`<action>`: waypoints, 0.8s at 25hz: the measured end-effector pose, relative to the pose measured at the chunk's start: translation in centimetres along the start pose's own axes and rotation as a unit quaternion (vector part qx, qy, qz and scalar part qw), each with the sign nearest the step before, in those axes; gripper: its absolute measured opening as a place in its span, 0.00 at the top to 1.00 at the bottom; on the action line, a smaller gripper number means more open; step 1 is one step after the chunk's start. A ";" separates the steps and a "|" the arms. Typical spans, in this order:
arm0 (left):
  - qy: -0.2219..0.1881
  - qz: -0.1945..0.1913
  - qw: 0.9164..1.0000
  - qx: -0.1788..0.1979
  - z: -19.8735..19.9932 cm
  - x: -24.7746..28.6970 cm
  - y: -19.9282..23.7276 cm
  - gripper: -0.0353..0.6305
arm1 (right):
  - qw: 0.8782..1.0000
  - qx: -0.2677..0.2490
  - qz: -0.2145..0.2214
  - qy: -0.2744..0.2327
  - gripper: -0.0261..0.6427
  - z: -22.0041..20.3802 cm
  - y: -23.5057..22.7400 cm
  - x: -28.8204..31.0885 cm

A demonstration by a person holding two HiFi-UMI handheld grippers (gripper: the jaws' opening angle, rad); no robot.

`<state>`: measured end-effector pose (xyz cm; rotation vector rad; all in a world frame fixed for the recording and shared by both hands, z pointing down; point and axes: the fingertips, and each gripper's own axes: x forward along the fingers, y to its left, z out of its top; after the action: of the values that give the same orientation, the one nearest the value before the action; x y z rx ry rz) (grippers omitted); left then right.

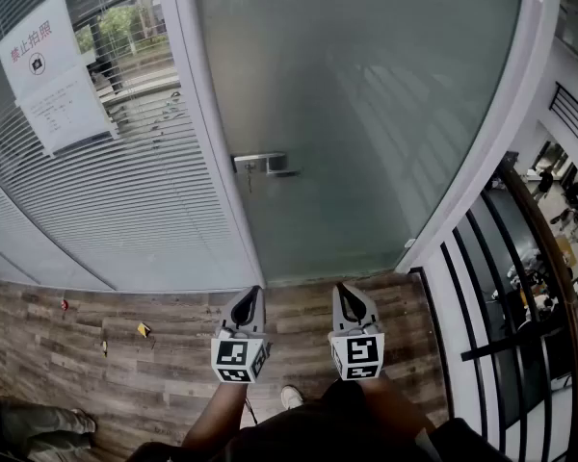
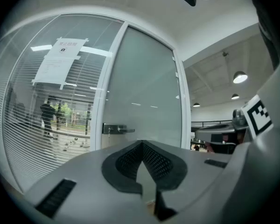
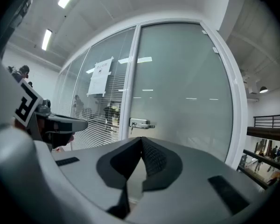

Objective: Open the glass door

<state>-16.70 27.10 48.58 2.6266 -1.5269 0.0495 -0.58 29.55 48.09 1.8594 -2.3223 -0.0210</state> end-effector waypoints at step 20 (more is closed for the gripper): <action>-0.004 0.034 0.999 0.021 1.7 12.5 5.0 0.94 | 0.995 -0.007 0.099 -0.017 0.94 2.5 -2.2 16.0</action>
<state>-14.91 13.68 48.22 2.6089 -1.6356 0.0781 -2.20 13.32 47.30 1.6267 -2.5101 -0.0439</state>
